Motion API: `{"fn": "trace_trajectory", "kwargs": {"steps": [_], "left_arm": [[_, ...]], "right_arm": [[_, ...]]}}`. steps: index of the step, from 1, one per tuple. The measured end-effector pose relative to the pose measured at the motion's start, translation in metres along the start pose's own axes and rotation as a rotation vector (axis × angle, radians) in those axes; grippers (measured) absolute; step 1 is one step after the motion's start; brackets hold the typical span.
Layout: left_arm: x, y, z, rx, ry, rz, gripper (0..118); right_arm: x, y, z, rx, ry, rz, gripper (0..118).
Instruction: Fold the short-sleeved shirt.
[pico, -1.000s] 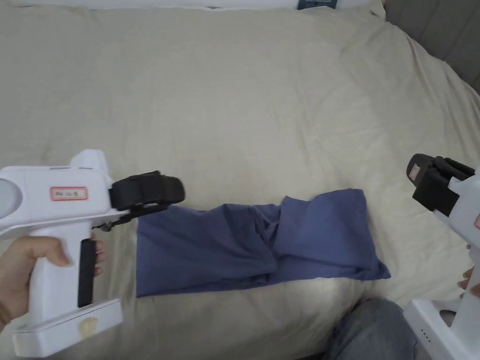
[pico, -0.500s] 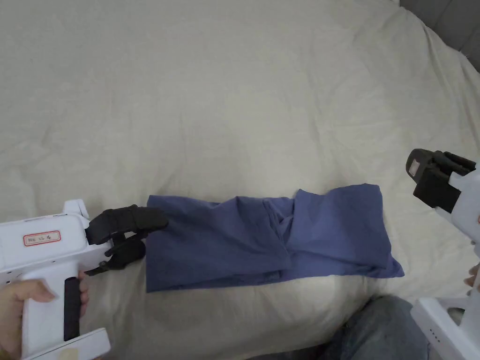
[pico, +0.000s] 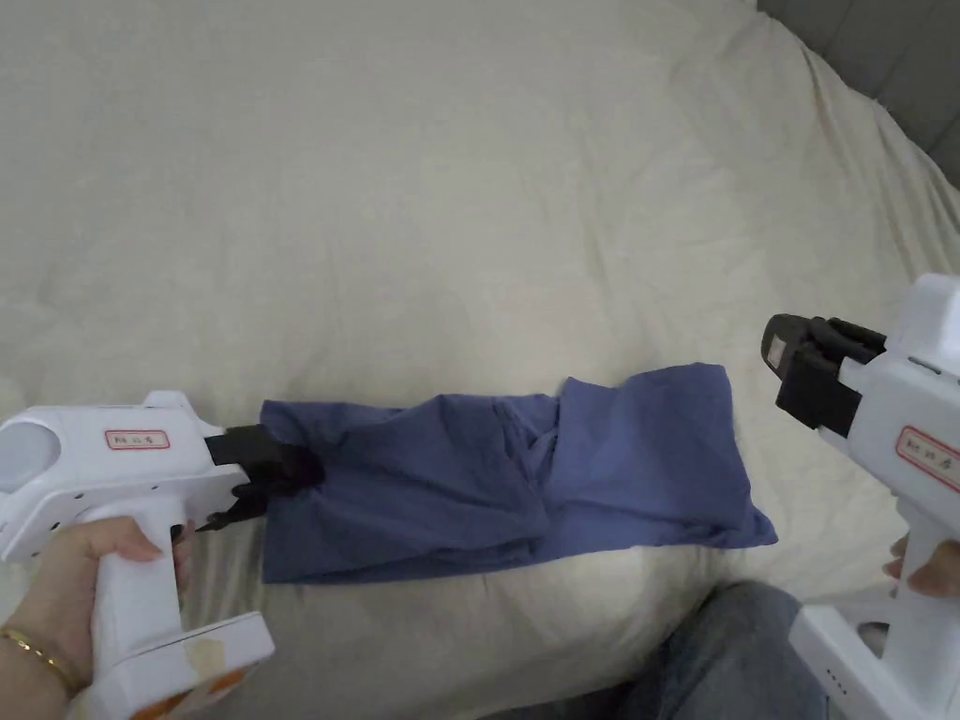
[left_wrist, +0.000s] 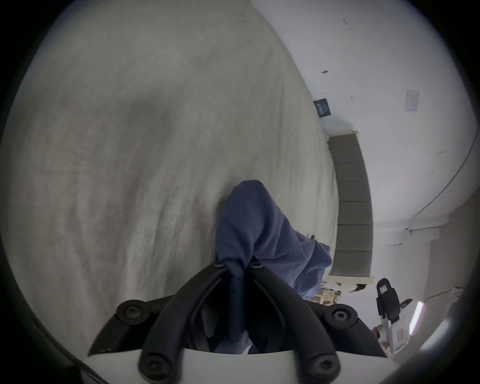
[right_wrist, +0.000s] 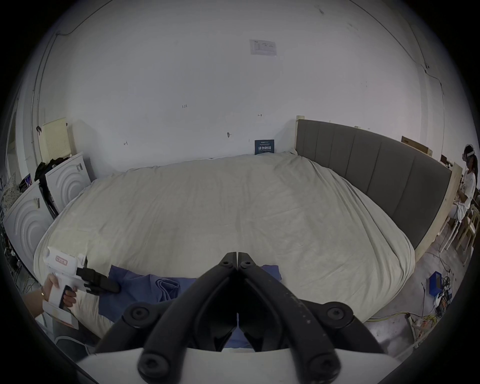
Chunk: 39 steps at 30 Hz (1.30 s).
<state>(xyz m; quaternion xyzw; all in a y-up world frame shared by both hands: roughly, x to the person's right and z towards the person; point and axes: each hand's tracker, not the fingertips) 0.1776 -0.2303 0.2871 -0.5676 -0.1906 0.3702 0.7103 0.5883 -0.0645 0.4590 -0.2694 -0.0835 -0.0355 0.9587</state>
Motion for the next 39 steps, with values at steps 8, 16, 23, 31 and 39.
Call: {"fn": "trace_trajectory", "kwargs": {"steps": [8,16,23,31,39], "left_arm": [[-0.023,0.029,0.08,0.136,0.115,-0.014,8],[-0.038,0.035,0.187,0.376,0.44,-0.048,8],[0.064,-0.003,0.181,0.307,0.246,-0.229,8],[0.161,-0.026,0.095,0.116,0.134,-0.413,8],[0.166,-0.031,-0.037,0.003,0.184,-0.303,95]], "right_arm": [[-0.008,0.007,0.0,0.026,0.036,0.009,1],[-0.027,0.01,-0.008,0.045,0.109,0.03,1],[-0.036,0.008,-0.003,0.074,0.148,0.034,1],[-0.013,0.001,0.018,0.097,0.096,0.008,2],[0.012,-0.008,0.034,0.098,0.03,-0.028,2]]}}
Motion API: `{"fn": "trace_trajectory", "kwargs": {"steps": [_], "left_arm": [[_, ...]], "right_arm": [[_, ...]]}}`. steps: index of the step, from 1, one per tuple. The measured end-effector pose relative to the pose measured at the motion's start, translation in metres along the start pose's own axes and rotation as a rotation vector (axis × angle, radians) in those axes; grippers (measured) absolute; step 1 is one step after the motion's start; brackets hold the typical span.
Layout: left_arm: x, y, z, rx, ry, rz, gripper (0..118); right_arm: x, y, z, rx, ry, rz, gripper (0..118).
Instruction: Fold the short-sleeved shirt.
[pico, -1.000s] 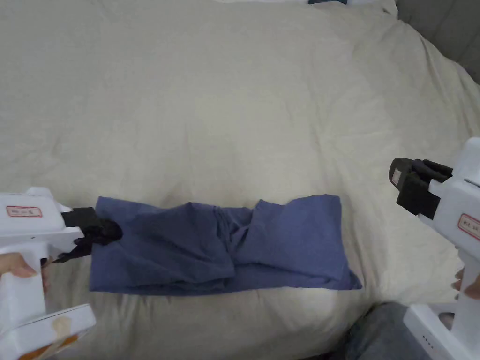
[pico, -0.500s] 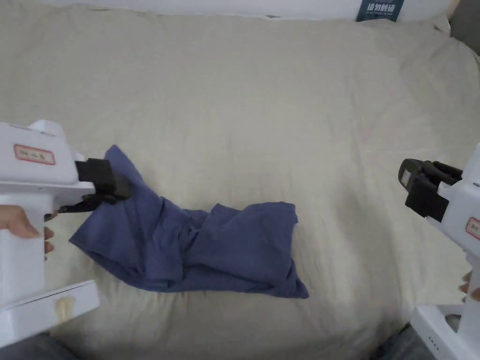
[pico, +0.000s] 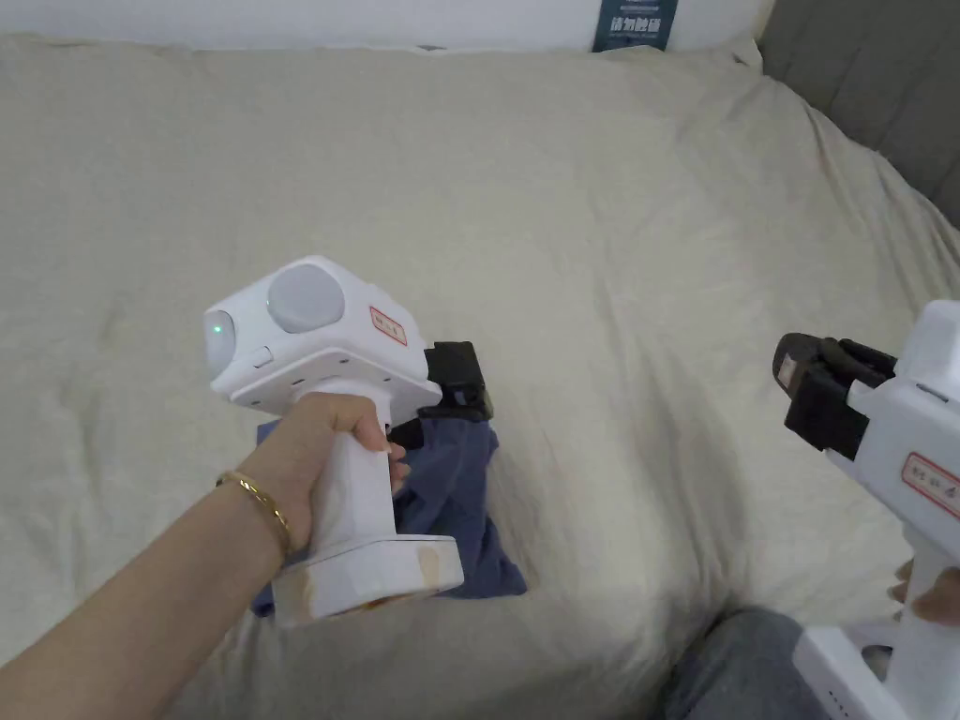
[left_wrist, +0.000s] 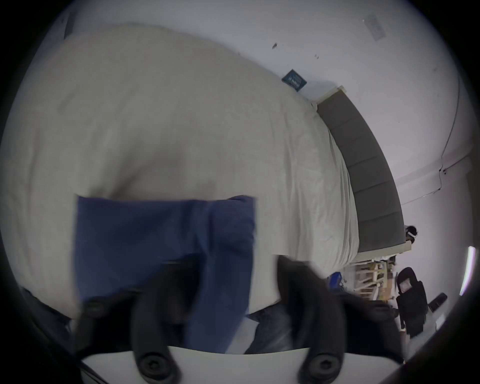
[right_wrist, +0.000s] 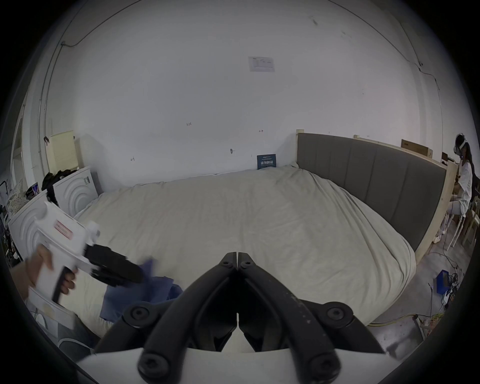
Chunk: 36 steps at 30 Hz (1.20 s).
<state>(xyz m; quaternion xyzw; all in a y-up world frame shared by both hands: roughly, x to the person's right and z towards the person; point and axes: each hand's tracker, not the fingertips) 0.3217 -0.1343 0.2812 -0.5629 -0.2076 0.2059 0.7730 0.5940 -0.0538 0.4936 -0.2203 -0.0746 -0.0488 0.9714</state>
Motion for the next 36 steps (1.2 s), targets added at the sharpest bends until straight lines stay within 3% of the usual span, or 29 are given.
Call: {"fn": "trace_trajectory", "kwargs": {"steps": [2,3,4,6,8,9,12,18,20,22,27,31,34,36], "left_arm": [[0.003,-0.004,-0.028,-0.078,-0.027,0.017,94],[0.0,-0.005,0.017,-0.093,-0.033,0.022,94],[0.0,-0.005,0.017,-0.092,-0.044,0.013,93],[0.003,-0.005,-0.016,-0.066,-0.099,-0.057,89],[0.004,-0.006,-0.006,-0.041,-0.134,-0.113,81],[-0.001,-0.004,0.003,0.106,-0.022,-0.19,63],[-0.011,-0.027,0.018,0.273,0.177,-0.298,4],[-0.019,-0.065,-0.034,0.161,0.191,-0.295,3],[-0.026,-0.079,-0.054,0.065,0.193,-0.225,3],[-0.032,-0.079,-0.068,0.131,0.193,-0.216,1],[-0.036,-0.058,-0.043,0.11,0.103,-0.203,2],[-0.036,-0.051,0.017,0.372,0.062,-0.252,2],[-0.038,-0.056,0.064,0.63,0.145,-0.334,2],[-0.04,-0.063,0.087,0.775,0.284,-0.388,2]], "right_arm": [[0.003,-0.001,0.0,-0.004,-0.009,-0.004,2],[0.004,-0.001,0.0,-0.004,-0.012,-0.006,2],[0.005,-0.001,0.0,-0.005,-0.013,-0.008,2],[0.005,-0.001,-0.002,-0.007,-0.013,-0.009,2],[0.003,-0.001,-0.005,-0.011,-0.008,-0.007,2],[0.002,-0.001,-0.006,-0.012,-0.003,-0.007,2],[-0.003,-0.003,-0.009,-0.017,0.02,0.002,2],[-0.008,-0.012,-0.017,-0.046,0.043,0.016,2],[-0.008,-0.014,-0.017,-0.055,0.044,0.013,2],[-0.009,-0.015,-0.016,-0.063,0.046,0.012,2],[-0.014,-0.016,-0.017,-0.07,0.055,0.023,2],[-0.031,-0.01,-0.02,-0.05,0.092,0.024,2],[-0.056,-0.007,-0.03,-0.03,0.134,0.043,2],[-0.08,-0.009,-0.042,-0.029,0.152,0.05,2]]}}
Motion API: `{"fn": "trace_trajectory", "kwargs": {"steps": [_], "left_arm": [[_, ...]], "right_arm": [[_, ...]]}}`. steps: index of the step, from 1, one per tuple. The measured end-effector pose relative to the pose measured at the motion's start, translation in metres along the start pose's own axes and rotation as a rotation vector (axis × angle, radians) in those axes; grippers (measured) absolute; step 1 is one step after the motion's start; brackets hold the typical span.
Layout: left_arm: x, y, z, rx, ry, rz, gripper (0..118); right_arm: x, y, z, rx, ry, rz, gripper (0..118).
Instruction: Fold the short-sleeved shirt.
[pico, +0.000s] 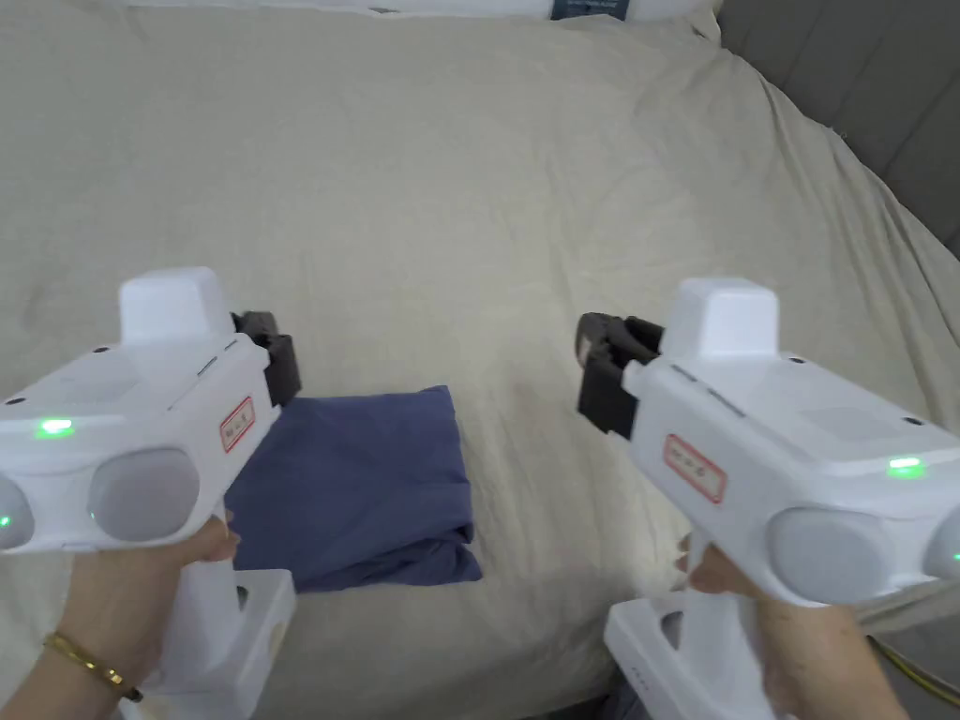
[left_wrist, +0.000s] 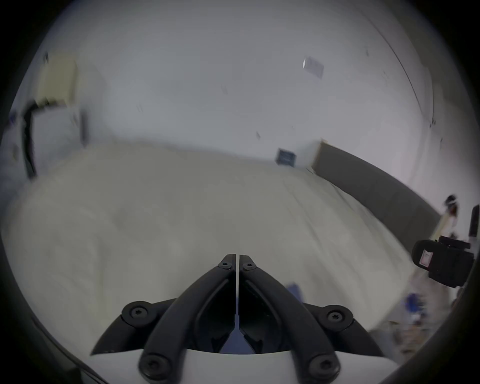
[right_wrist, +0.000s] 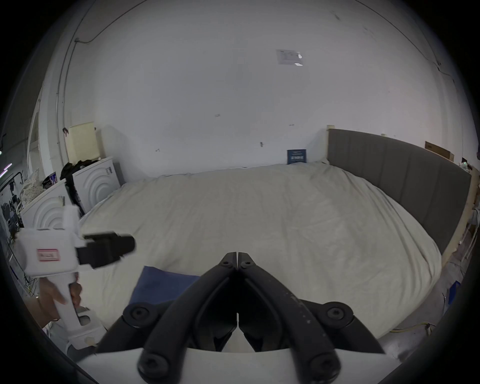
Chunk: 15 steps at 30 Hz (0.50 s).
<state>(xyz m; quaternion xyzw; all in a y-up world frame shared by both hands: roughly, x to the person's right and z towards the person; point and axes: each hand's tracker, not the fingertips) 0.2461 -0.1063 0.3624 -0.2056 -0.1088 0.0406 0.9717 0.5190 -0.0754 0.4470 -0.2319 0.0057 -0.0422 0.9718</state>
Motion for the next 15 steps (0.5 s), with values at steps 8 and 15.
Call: {"fn": "trace_trajectory", "kwargs": {"steps": [8,15], "left_arm": [[-0.027,-0.023,0.04,0.057,0.21,-0.194,2],[-0.049,-0.04,0.054,-0.012,0.242,-0.121,2]], "right_arm": [[-0.092,-0.049,-0.091,-0.137,0.118,0.005,2],[-0.115,-0.115,-0.161,-0.361,0.013,0.053,1]]}}
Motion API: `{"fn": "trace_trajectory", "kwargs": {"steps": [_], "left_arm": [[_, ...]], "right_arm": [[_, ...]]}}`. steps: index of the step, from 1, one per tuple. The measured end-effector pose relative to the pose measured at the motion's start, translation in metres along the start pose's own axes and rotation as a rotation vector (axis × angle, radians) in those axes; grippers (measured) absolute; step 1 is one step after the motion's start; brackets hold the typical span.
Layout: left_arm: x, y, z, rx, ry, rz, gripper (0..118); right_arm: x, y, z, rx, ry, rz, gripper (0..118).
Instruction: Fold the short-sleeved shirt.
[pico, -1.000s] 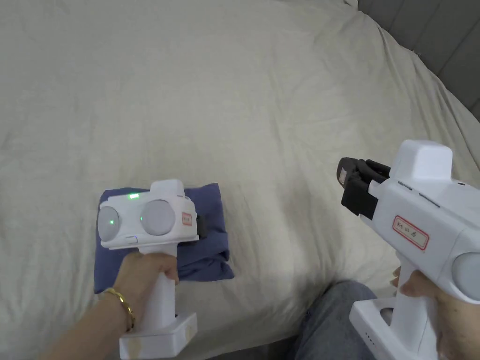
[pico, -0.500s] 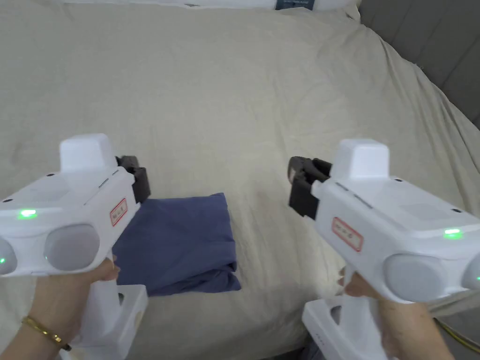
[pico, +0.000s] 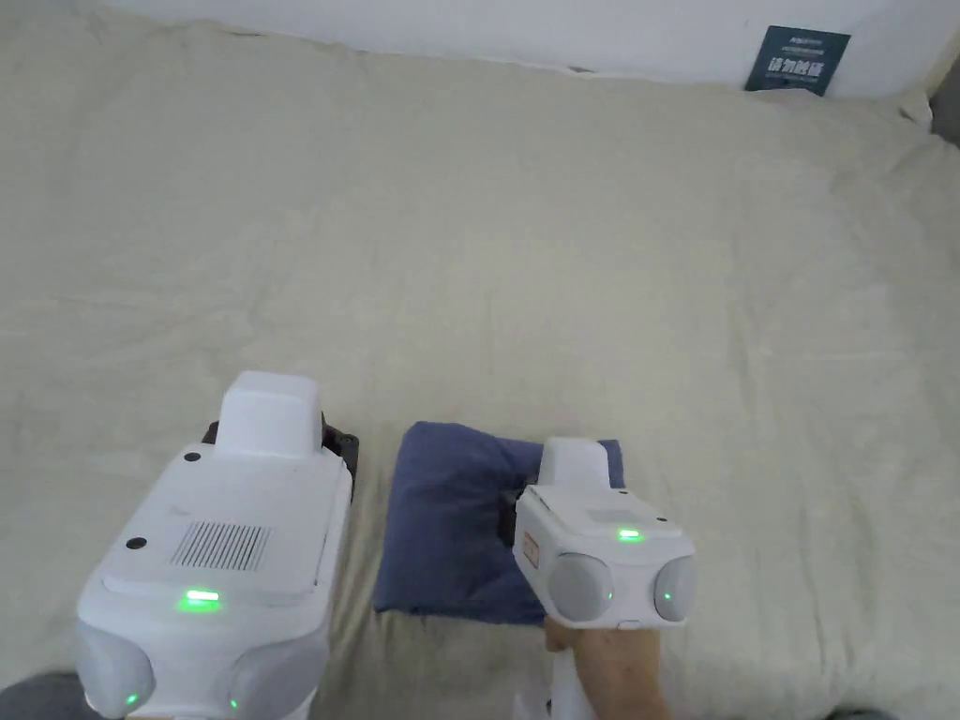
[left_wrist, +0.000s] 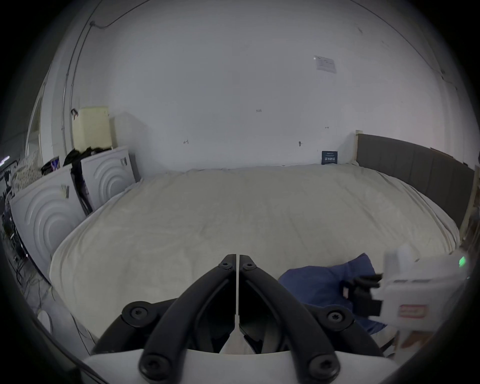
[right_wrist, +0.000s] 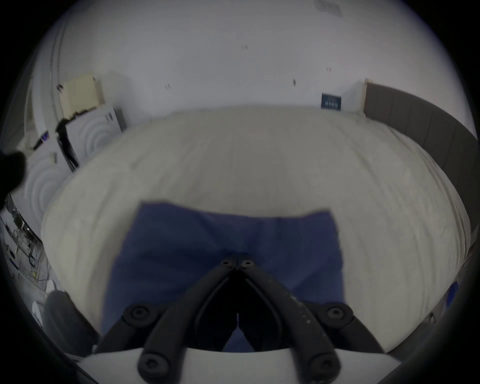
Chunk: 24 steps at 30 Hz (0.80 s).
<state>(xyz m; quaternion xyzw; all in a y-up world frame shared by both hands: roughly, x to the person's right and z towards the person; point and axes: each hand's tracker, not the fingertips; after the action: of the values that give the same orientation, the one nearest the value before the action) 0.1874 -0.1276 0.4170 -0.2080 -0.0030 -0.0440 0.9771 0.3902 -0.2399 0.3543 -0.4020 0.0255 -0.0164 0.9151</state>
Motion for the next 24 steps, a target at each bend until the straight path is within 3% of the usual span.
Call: {"fn": "trace_trajectory", "kwargs": {"steps": [2,5,8,9,11,15,24], "left_arm": [[-0.004,-0.002,-0.003,-0.012,-0.001,0.014,2],[-0.01,0.003,-0.013,-0.049,-0.055,0.059,21],[-0.025,0.016,-0.034,-0.115,-0.168,0.2,73],[-0.033,0.021,-0.045,-0.16,-0.235,0.269,97],[-0.049,0.026,-0.07,-0.288,-0.405,0.373,118],[-0.077,0.009,-0.124,-0.573,-0.729,0.572,118],[-0.08,-0.066,-0.179,-0.793,-0.957,0.742,118]], "right_arm": [[0.003,-0.013,-0.002,0.064,0.027,0.011,1],[0.001,-0.007,0.007,0.065,0.021,0.046,1],[0.007,-0.006,0.005,0.05,0.039,0.041,1],[0.009,-0.006,0.004,0.048,0.049,0.007,1],[0.012,-0.005,0.005,0.041,0.06,-0.027,1],[0.015,-0.004,0.006,0.034,0.077,-0.031,1],[0.016,0.001,0.005,0.015,0.087,-0.031,1]]}}
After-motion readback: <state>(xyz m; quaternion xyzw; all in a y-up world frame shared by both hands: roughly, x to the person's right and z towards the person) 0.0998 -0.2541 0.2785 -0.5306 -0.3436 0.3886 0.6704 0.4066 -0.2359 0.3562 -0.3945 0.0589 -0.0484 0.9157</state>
